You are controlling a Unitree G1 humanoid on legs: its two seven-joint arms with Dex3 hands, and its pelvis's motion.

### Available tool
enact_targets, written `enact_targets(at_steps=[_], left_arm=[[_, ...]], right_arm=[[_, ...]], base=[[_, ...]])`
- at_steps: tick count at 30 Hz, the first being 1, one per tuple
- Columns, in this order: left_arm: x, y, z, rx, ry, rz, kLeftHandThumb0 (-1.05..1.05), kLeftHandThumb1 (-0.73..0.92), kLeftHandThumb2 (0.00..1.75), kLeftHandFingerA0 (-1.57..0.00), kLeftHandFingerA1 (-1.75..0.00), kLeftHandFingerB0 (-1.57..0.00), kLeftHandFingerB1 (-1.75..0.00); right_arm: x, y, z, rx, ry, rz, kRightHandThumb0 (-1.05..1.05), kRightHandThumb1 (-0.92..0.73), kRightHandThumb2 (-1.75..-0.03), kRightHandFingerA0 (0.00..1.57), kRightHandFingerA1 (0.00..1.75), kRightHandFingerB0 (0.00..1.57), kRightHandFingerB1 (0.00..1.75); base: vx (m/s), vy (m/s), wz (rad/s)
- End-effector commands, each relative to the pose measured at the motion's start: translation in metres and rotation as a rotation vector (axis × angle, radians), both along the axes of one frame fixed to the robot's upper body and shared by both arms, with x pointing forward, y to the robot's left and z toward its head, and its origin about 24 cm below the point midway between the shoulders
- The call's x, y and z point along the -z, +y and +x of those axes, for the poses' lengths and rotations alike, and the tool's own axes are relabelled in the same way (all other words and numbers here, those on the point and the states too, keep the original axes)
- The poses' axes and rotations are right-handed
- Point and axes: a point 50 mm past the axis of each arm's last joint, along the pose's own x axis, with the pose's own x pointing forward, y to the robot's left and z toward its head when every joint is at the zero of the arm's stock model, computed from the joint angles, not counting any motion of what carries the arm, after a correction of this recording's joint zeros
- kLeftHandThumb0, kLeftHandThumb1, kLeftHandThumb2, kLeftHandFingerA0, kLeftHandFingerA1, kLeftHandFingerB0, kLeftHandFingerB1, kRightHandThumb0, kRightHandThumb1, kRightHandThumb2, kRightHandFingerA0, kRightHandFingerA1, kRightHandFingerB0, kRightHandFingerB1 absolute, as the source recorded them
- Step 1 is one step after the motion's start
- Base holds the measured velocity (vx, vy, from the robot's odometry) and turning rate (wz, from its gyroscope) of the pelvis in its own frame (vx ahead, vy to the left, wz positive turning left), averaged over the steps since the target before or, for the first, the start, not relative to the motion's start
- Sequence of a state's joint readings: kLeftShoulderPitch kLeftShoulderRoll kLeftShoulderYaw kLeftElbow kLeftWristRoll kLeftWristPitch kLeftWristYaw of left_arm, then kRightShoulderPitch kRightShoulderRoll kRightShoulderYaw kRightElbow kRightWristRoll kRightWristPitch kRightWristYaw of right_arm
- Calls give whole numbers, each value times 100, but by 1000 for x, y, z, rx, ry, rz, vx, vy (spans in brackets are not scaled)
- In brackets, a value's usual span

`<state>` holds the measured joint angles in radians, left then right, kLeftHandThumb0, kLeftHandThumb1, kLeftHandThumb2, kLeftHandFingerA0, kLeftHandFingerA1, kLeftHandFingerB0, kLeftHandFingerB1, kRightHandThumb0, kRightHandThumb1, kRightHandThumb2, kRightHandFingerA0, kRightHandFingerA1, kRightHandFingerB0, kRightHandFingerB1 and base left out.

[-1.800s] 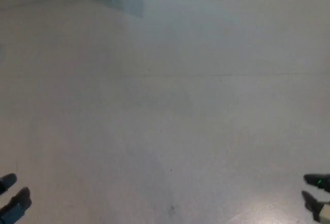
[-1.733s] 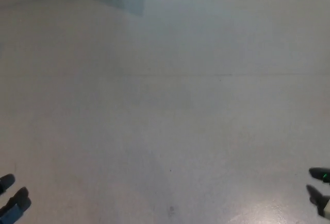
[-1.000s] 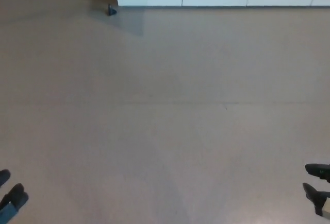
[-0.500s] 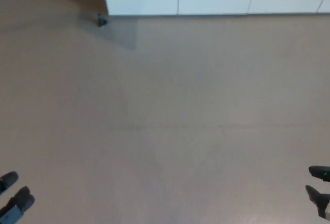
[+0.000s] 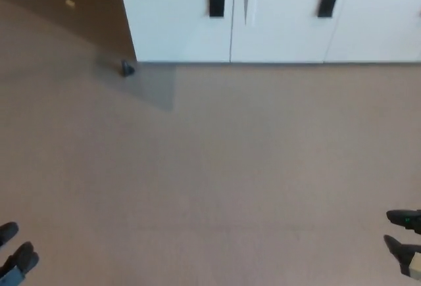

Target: The robot walks towards an open cabinet and lifts its left hand to push the door towards the right to close it.

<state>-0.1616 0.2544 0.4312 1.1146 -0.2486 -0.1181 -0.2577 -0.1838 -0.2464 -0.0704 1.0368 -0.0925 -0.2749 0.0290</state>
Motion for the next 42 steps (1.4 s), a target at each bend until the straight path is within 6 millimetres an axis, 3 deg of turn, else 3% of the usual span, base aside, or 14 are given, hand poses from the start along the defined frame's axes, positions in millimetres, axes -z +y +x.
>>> enact_targets(at_steps=[1, 15, 27, 42], left_arm=[[-3, 2, 1, 20, -12, 28, -25, 59, 57, -57, -46, -50, -43], [-1, 0, 0, 63, 7, 60, -31, 56, 56, -60, -47, -53, -43], [0, -1, -1, 73, 17, 70, -32, 56, 56, -62, -47, -55, -44], [1, -2, -3, 75, 16, 82, -33, 53, 56, -63, -47, -57, -45]], right_arm=[[-2, -5, -1, -6, 5, -24, -38, -65, -59, 67, 46, 51, 40], [-1, -4, -1, -27, 13, -40, -37, -66, -58, 70, 46, 54, 41], [-2, -2, 3, -50, 15, -48, -37, -66, -58, 71, 46, 54, 41], [-2, -1, 5, -66, 27, -73, -38, -67, -60, 71, 46, 54, 40]], base=[[676, -50, 102], [647, 9, -10], [410, 170, -3], [302, -64, 4]])
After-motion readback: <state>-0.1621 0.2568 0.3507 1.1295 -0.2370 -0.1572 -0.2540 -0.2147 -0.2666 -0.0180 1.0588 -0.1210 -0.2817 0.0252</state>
